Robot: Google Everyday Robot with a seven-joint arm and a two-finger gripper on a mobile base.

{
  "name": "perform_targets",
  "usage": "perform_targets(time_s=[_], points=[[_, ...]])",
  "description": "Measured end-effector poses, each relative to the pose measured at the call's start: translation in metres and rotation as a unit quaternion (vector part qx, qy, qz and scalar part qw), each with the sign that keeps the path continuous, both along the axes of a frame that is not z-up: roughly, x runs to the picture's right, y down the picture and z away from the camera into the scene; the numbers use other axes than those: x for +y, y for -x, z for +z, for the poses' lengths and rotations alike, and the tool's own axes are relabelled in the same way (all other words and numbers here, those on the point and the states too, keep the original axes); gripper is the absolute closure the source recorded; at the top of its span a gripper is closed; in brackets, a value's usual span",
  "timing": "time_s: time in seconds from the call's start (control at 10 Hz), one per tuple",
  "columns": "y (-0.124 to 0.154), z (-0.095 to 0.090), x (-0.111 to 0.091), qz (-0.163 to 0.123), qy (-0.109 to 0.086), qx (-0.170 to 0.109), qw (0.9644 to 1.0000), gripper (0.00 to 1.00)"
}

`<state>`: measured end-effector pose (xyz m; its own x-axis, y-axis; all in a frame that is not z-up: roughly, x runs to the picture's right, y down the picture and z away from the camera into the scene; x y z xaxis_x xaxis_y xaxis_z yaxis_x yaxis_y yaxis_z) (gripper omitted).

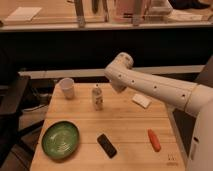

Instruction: Knock the bottle over

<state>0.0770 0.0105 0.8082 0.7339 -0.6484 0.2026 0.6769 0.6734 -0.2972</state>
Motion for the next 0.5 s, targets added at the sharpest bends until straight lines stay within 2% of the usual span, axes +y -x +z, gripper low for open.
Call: perform_targets(time_s=[0.5], points=[[0.010, 0.014, 0.000, -0.014, -0.004, -0.010, 0.9998, 1.00]])
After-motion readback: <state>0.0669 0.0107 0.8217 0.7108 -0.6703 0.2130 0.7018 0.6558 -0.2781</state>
